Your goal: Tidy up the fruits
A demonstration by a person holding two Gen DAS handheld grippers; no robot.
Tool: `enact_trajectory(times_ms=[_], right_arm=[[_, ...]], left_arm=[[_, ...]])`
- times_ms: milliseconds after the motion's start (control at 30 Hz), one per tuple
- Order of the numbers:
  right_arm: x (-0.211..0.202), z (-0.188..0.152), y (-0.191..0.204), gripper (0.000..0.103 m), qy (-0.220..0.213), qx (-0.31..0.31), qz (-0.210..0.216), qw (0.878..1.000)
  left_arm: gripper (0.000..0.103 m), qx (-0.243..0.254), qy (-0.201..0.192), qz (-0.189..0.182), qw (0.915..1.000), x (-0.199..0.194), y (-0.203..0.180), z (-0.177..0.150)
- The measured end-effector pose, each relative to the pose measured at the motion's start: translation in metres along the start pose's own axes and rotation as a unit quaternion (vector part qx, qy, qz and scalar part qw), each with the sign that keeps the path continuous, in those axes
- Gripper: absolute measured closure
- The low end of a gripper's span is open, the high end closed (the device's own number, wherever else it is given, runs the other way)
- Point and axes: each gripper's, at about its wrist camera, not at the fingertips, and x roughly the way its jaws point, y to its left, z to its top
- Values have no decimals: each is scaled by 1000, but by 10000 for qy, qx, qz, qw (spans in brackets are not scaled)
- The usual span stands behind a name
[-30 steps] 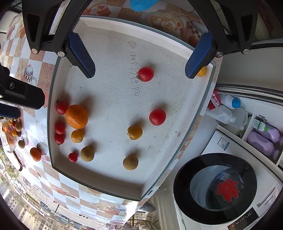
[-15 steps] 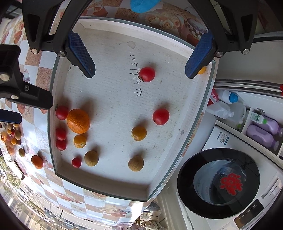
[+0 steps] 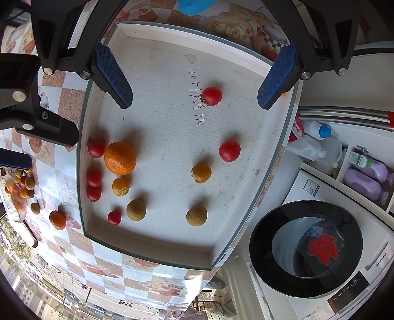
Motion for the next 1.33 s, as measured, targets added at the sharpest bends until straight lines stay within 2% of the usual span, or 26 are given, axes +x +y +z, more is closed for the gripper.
enact_trajectory(times_ms=[1100, 1333], right_arm=[[-3, -2, 6, 0, -48, -64, -3, 10000], [2, -3, 10, 0, -85, -136, 37, 9999]], left_arm=[[1, 159, -52, 122, 9998, -1, -6, -6], [1, 292, -271, 160, 9991, -4, -9, -7]])
